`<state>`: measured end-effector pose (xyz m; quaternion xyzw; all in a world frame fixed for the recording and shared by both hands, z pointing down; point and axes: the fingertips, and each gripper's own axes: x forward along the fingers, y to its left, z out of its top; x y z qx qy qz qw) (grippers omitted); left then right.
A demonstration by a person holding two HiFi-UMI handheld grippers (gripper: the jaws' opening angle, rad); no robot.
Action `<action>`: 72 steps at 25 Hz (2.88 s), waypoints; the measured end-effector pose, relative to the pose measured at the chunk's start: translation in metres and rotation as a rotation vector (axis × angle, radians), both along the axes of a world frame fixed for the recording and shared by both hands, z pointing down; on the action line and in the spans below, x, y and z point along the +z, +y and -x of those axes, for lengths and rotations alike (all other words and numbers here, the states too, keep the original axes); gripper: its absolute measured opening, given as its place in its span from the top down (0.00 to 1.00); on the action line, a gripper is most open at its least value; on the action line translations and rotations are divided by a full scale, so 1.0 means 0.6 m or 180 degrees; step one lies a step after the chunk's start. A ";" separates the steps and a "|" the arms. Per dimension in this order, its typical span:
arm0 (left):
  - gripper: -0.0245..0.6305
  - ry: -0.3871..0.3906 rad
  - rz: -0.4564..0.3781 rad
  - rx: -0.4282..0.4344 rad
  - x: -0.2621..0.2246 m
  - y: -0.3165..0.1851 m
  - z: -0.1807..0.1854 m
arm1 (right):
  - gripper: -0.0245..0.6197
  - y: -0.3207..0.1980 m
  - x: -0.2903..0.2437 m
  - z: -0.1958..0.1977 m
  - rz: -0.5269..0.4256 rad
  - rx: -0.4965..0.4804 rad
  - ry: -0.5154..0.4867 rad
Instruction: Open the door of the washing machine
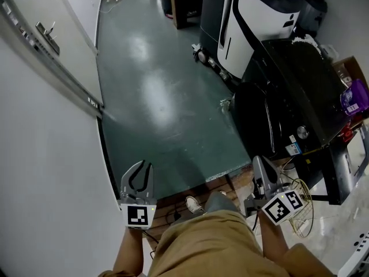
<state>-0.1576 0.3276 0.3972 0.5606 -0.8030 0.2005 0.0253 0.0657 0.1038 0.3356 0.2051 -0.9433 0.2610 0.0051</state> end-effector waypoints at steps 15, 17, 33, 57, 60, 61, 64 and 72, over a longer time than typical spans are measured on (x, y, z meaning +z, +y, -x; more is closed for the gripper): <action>0.09 -0.0201 0.0582 0.0571 0.057 -0.123 0.045 | 0.95 -0.055 0.014 -0.027 -0.0035 0.0498 0.0096; 0.08 -0.0207 0.0665 0.0682 0.072 -0.161 0.059 | 0.95 -0.080 0.031 -0.020 0.0009 0.0588 0.0100; 0.08 -0.0414 0.1095 0.2229 0.012 -0.662 0.148 | 0.95 -0.384 0.036 0.150 0.0565 0.1235 0.0175; 0.08 -0.0886 0.0731 0.5893 0.022 -0.793 -0.104 | 0.95 -0.243 -0.061 0.060 0.0494 0.4324 0.0427; 0.08 -0.1044 0.0733 0.6057 0.033 -0.788 -0.144 | 0.95 -0.200 -0.063 0.038 0.0438 0.4561 0.0408; 0.08 -0.1129 0.0729 0.6112 0.037 -0.784 -0.161 | 0.95 -0.184 -0.058 0.029 0.0448 0.4629 0.0373; 0.08 -0.1394 0.0738 0.6262 0.049 -0.765 -0.213 | 0.95 -0.140 -0.038 -0.003 0.0502 0.4791 0.0261; 0.08 -0.1920 0.0879 0.6468 0.105 -0.710 -0.349 | 0.95 -0.072 -0.003 -0.089 0.0470 0.4861 0.0084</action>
